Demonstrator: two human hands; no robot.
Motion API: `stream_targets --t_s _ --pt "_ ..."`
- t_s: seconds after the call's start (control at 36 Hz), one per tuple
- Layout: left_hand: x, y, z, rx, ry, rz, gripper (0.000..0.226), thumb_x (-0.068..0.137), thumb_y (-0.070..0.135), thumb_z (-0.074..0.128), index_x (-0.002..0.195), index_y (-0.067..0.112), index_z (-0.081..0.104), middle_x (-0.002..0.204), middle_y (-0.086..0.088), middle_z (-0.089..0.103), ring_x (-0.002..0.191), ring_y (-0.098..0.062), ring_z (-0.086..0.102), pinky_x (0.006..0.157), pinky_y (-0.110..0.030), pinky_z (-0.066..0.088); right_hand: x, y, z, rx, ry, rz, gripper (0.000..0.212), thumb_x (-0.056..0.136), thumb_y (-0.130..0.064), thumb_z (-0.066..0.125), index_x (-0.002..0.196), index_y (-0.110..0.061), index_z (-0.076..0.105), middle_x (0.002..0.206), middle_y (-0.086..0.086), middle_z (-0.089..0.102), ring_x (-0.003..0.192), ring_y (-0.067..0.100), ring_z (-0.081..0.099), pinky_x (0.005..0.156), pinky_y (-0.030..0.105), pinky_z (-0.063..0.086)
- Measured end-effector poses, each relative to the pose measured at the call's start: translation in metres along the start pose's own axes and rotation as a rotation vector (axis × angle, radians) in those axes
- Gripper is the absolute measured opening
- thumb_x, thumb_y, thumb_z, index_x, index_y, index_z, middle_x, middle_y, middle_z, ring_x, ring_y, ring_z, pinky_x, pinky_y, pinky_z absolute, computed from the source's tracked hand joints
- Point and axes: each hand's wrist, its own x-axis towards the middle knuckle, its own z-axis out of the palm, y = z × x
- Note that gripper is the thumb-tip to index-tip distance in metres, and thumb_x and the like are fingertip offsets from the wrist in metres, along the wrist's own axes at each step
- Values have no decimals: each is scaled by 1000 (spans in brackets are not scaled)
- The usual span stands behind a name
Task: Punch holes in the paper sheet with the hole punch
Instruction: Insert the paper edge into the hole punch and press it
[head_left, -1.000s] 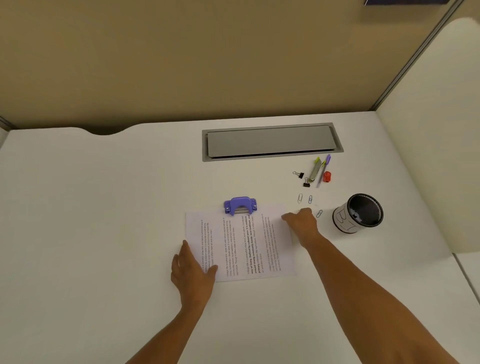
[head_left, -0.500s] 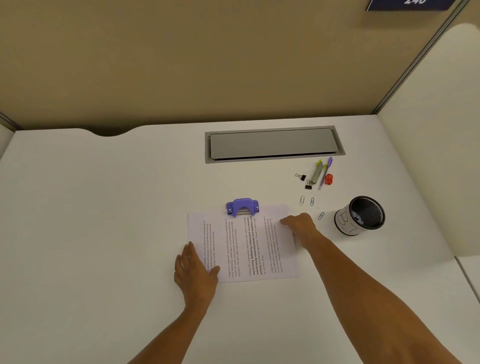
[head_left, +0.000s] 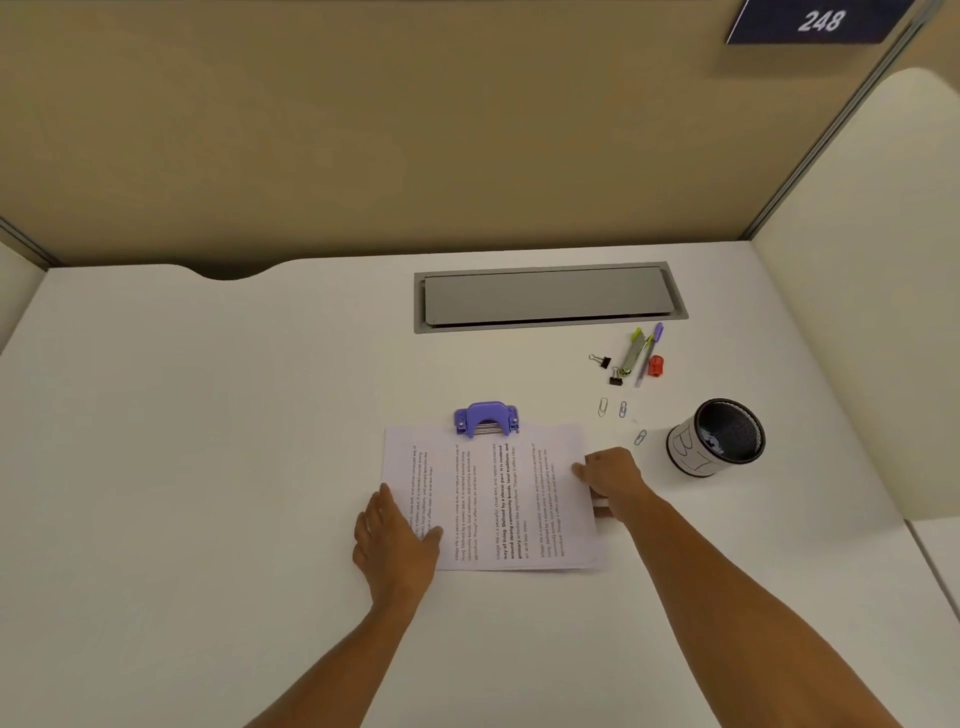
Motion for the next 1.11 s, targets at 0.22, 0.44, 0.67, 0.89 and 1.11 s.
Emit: stream_targets --t_s 0.22,0.44,0.67,0.89,1.11 --pt "8 20 -6 15 -15 24 95 86 42 69 155 15 10 163 -11 18 149 -32 22 117 -51 29 -5 17 -2 -7 -31 6 12 92 -10 68 89 1 65 100 22 70 87 36 71 73 47 62" --pt "10 19 -10 19 -24 -7 97 84 39 73 154 12 12 159 -11 27 145 -33 29 114 -51 34 -16 33 -5 -6 -34 1 15 92 -9 67 79 -7 59 98 22 71 82 34 72 70 45 62" --pt "-3 9 -14 -9 -27 -43 97 85 43 71 155 13 12 159 -12 29 144 -34 31 113 -52 34 -29 54 -9 -9 -66 -6 10 94 -12 65 95 -3 69 95 15 73 83 33 73 72 47 63" --pt "-29 -22 -17 -245 112 -87 90 83 53 68 152 12 26 155 -16 37 140 -40 36 111 -60 34 -49 74 -13 88 -57 16 8 93 -9 66 96 -3 70 97 16 73 83 32 71 66 42 60" --pt "-91 -17 -12 -1082 227 -416 98 82 43 73 156 17 14 157 -13 27 137 -37 42 110 -53 40 -81 83 -12 282 -102 -42 8 95 -4 62 94 2 67 96 14 73 84 29 71 62 36 57"
